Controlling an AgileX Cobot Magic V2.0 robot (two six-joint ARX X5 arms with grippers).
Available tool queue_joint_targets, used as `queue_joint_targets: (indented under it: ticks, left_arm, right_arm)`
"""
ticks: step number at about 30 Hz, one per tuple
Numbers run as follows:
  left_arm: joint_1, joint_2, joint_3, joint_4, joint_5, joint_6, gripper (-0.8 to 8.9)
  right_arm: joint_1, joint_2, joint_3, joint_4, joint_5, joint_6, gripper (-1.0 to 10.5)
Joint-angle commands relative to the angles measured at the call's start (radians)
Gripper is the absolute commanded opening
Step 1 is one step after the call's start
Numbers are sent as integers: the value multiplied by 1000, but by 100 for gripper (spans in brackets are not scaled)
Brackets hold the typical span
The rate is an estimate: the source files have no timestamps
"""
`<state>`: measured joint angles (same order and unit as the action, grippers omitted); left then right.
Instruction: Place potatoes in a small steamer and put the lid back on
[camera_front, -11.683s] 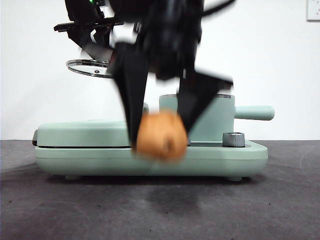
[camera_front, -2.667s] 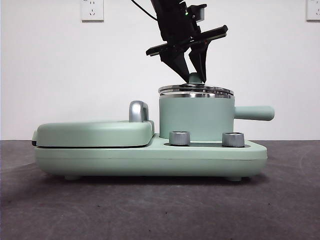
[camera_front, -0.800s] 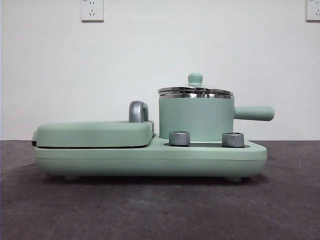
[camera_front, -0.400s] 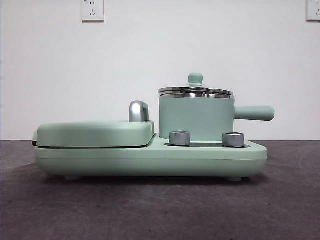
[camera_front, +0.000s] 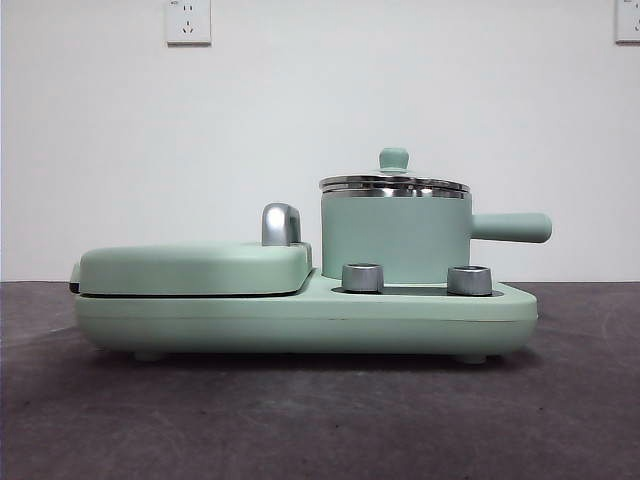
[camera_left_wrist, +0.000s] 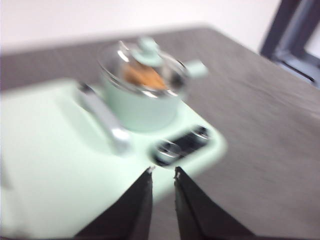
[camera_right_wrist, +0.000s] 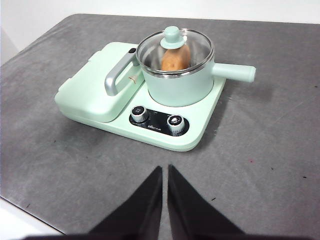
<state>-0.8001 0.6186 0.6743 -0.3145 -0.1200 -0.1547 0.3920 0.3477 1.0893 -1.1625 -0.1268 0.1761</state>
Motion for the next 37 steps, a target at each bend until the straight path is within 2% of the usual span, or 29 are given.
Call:
queue_joint_targets:
  ticks: [1,3,5,7,12,13,17,22,30,32,35,37]
  left_arm:
    - [124,-116,-243,213,-34,184,16]
    - [236,-202,-384,335,-72,144,18]
    - [343,-307,-500,370,-77,100,18]
    - [418,-396,-565,325,-76,55,18]
    - [541,-571,-658,146,-74,37,18]
    - [553,-589,-659,126,-73,38,19]
    - [599,-616,-659,220,-70,37,19]
    - [605,-614,-658,293,-70,37,19]
    - [605,-614,-658,293,-70,37,19]
    - [605,-613,-658,293,-71,37,19]
    - [605,-613,-658,293,-71,37,19]
    - [605,-614,-658,293,-70,37,19]
  right_arm:
    - [4,2,17,10,4,-11,15]
    - [5,2,17,11,4,-11,15]
    - [5,3,17,11,2,-11,15]
    - [5,3,18,10,0,-11,15]
    - [5,3,18,10,0,-11,15]
    - [5,3,18,10,0,-11,15]
    - [5,3,18,11,0,-11,15]
    - [5,3,18,11,0,-11,15]
    - [5,2,14,18,0,-11,15]
    - [-22,0,-11,43,16,-23,14]
    - [-140,-6,-154,220,22,-31,14]
    - [-251,-40,-326,465,22,-47,14]
